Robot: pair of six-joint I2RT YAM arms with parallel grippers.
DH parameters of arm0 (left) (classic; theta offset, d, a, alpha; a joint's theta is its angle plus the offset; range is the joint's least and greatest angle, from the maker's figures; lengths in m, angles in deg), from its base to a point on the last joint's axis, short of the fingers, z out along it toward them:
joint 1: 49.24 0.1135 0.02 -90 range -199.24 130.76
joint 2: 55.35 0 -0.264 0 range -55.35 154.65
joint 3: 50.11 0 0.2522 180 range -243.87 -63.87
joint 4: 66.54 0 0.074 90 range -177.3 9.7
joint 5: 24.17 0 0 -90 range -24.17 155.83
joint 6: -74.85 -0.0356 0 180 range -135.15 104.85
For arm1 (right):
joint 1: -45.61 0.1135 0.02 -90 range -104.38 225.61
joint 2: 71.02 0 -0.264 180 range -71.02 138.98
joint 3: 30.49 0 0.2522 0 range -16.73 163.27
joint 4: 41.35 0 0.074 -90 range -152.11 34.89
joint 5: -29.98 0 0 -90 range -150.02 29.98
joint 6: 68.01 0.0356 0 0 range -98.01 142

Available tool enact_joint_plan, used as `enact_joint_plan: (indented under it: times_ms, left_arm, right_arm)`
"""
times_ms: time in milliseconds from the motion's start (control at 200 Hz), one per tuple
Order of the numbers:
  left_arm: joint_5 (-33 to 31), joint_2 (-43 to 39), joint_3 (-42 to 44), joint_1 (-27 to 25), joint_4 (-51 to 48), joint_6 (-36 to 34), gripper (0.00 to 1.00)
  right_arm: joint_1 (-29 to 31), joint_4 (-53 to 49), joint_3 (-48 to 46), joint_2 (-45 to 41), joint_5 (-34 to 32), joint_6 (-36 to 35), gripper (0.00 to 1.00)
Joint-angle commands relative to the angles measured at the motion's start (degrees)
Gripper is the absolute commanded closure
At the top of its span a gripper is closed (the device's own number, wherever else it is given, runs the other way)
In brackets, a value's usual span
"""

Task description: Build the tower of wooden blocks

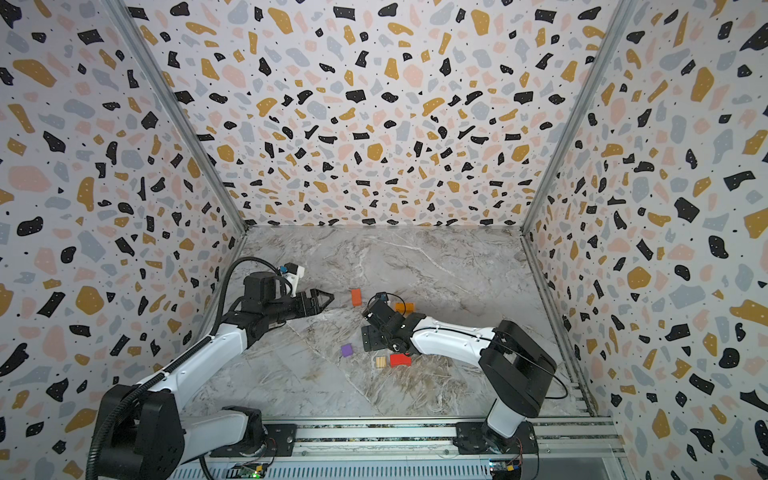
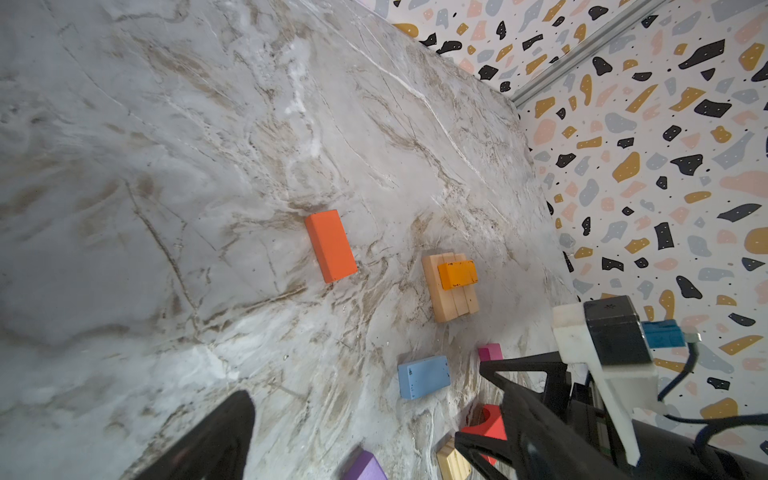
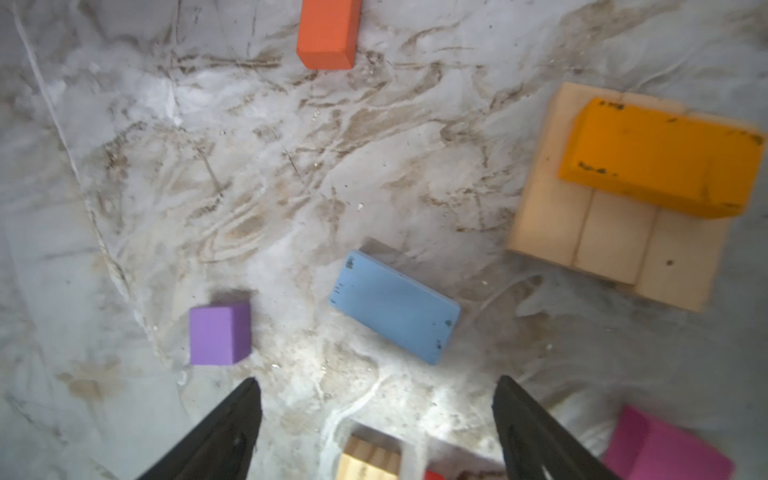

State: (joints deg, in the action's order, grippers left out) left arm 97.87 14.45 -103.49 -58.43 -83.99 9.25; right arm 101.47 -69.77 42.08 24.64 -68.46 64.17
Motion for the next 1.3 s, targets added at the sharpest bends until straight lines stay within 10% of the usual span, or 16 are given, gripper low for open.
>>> enact_joint_plan:
  times_ms: [0, 1297]
  left_arm:
    - [-0.21, -0.74, -0.47, -0.30, -0.18, -1.07, 0.06]
    - [-0.43, -0.79, -0.46, -0.28, -0.36, -1.29, 0.06]
  right_arm:
    - [1.06, -3.31, 3.47, 2.91, -4.12, 6.32, 0.14]
    - [1.88, -4.31, 10.80, 14.36, -9.04, 9.30, 0.28]
